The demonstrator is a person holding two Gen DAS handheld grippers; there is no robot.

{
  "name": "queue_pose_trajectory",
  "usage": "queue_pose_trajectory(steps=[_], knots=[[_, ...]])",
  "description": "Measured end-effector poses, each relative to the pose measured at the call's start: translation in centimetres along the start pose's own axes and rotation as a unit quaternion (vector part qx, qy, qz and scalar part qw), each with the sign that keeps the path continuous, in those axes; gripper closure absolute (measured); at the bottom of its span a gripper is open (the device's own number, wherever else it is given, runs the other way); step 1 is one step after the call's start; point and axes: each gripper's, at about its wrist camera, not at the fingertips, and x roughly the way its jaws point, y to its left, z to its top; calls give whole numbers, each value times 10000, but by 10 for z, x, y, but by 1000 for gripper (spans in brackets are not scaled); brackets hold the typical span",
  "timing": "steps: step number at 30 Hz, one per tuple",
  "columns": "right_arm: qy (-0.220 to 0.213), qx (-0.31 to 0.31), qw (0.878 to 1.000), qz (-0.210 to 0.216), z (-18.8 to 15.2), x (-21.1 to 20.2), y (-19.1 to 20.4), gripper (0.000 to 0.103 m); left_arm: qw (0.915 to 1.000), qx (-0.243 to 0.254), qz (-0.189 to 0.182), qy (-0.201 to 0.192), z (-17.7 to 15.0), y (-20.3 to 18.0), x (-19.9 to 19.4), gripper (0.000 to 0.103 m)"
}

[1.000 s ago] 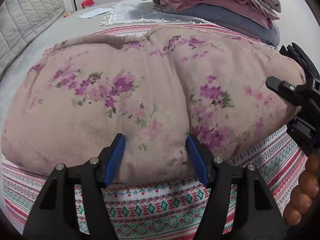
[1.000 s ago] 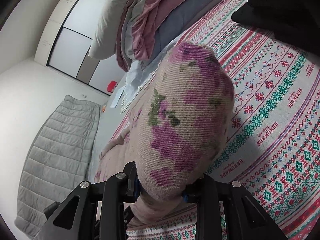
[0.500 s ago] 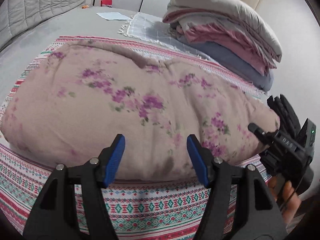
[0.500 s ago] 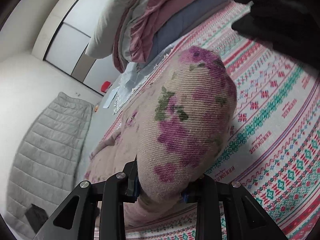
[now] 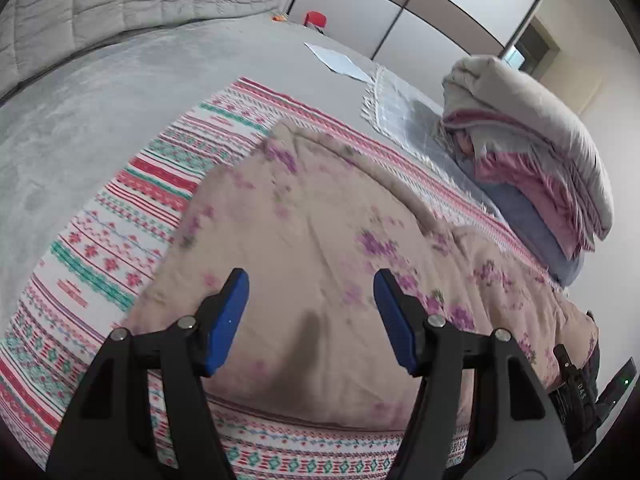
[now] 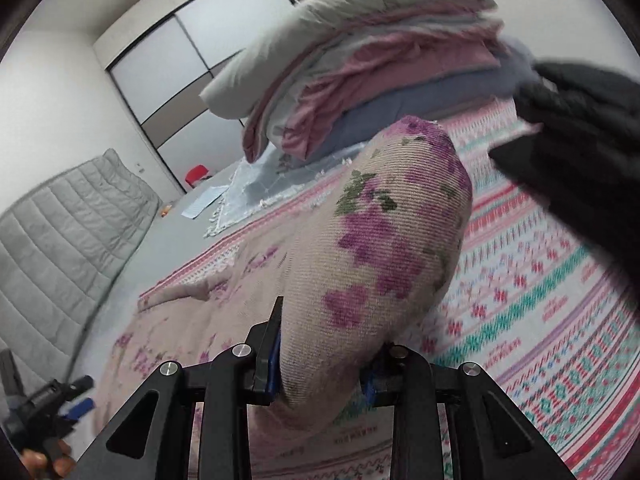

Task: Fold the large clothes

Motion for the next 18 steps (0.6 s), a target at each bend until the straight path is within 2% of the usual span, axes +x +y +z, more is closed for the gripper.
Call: queue_pose_trajectory(steps=[2, 4, 6, 8, 10, 12, 13, 14, 15, 17, 18], knots=[[-203, -454, 9985, -207, 4, -4, 21, 73, 9997, -247, 22, -27, 9, 20, -5, 35], [-526, -1160, 9907, -476, 5, -12, 52, 73, 9976, -690, 51, -4, 16, 46, -7, 32], [-913, -1996, 9729, -721, 1, -19, 97, 74, 9933, -1150, -15, 103, 20, 70, -6, 32], [-1264, -2738, 9508, -714, -11, -28, 148, 74, 9899, -1378, -215, 254, 21, 81, -3, 32], [-1688, -3795, 9077, -590, -39, -38, 209, 74, 9876, -1470, -464, 314, 22, 84, -1, 32], [-2010, -4910, 8456, -590, -77, -36, 264, 74, 9852, -1566, -612, 345, 23, 87, -1, 32], [-2088, -5464, 8094, -523, -101, -33, 289, 74, 9828, -1693, -648, 347, 23, 92, -2, 32], [-2063, -5957, 7756, -318, -129, -29, 311, 74, 9776, -1966, -688, 308, 23, 105, -5, 32], [-1957, -6264, 7545, -68, -151, -25, 322, 74, 9727, -2190, -720, 250, 23, 116, -8, 32], [-1568, -6679, 7263, 412, -190, -15, 335, 74, 9619, -2624, -770, 72, 23, 138, -19, 32], [-1357, -6796, 7184, 596, -206, -10, 337, 74, 9620, -2631, -727, -16, 23, 142, -23, 32]])
